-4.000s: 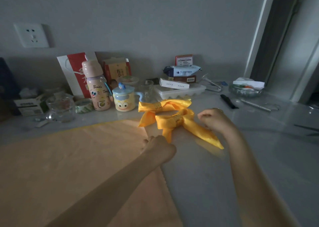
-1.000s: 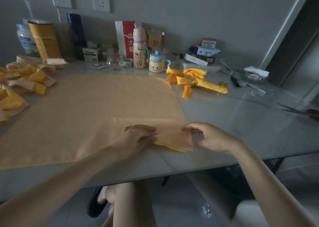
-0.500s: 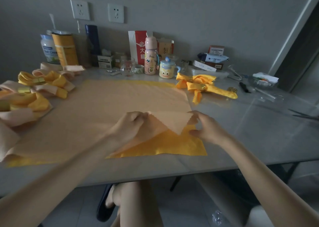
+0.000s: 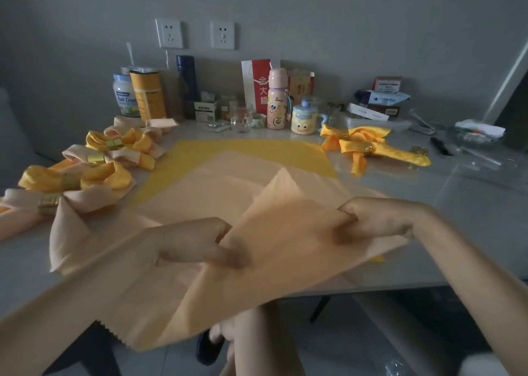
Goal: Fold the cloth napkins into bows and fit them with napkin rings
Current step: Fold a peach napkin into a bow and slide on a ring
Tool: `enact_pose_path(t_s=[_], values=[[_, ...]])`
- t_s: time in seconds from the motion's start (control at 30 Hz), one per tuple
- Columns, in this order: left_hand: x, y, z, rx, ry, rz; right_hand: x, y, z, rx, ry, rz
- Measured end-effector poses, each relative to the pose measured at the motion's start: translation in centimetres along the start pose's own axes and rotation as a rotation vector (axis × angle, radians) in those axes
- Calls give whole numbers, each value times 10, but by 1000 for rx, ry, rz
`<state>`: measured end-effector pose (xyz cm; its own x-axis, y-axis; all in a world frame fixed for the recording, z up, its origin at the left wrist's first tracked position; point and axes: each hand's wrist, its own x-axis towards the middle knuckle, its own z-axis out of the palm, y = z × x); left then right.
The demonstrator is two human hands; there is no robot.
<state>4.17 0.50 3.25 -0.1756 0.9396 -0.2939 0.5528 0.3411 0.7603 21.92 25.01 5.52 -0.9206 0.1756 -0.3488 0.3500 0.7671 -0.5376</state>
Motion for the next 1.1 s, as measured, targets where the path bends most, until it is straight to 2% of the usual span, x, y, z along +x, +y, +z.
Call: enact_pose_path(t_s=[0.07,0.1,0.13,0.23,0.3,0.43,0.5,0.63,0.7,0.8,0.93,1.1], values=[[-8,4,-9,23,-118,-19,-6,-8,-7,7,-153,-24],[-9,6,-15,53,-123,-38,-5,-12,-9,40,-158,-26],[-7,7,-22,108,-67,-70,0,-14,-10,64,-118,-15],[20,0,-48,302,292,-175,32,-15,-14,-32,160,82],[48,-13,-59,276,431,-191,62,-13,-14,-37,303,133],[101,-48,-72,159,674,-277,127,-5,-10,-7,410,216],[117,-57,-76,199,757,-320,152,4,-12,-49,464,264],[136,-62,-90,378,700,-521,182,9,-21,-155,494,370],[146,-65,-97,422,729,-519,191,11,-25,-175,509,367],[158,-71,-109,457,749,-508,204,18,-31,-68,507,354],[173,-70,-124,351,657,-583,213,21,-41,-12,424,345],[187,-61,-140,165,538,-601,209,28,-50,-1,431,195]])
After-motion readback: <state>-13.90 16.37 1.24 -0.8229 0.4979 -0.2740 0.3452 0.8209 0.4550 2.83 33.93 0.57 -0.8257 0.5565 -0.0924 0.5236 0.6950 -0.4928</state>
